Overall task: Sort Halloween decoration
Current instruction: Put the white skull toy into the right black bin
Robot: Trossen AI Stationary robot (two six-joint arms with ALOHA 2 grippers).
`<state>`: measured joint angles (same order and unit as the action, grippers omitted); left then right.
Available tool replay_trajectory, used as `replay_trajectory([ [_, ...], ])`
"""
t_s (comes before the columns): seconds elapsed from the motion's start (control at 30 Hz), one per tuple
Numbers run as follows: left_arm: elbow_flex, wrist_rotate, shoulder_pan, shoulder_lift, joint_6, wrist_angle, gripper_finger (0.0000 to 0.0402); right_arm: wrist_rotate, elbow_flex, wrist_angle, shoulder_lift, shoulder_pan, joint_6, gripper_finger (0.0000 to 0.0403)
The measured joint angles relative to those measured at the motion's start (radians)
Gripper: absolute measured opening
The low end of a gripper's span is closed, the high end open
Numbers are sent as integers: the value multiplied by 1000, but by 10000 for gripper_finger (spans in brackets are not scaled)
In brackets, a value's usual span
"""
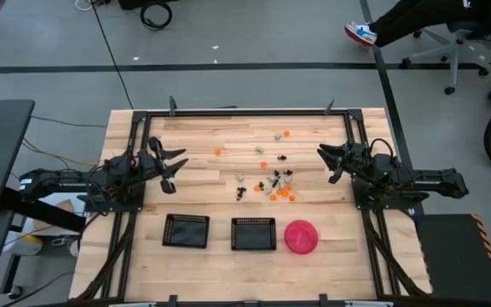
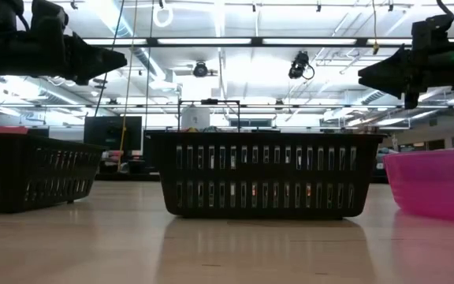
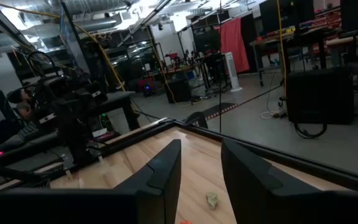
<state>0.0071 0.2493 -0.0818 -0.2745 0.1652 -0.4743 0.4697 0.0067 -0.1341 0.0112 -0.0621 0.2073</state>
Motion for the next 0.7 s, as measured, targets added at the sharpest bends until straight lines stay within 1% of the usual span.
replay_trajectory([
  [0.4, 0, 0, 0, 0, 0, -8, 116, 0, 0, 0, 0, 0, 0, 119],
  [0.5, 0, 0, 1, 0, -63, -4, 116, 0, 0, 0, 0, 0, 0, 119],
  [0.6, 0, -7, 1, 0, -196, 5, 116, 0, 0, -1, 0, 0, 5, 119],
  [0.63, 0, -23, 1, 0, -242, 5, 116, 0, 0, -4, 0, 0, 12, 119],
  [0.7, 0, -80, 1, 0, -263, -13, 116, 0, 0, -25, 0, 0, 35, 119],
])
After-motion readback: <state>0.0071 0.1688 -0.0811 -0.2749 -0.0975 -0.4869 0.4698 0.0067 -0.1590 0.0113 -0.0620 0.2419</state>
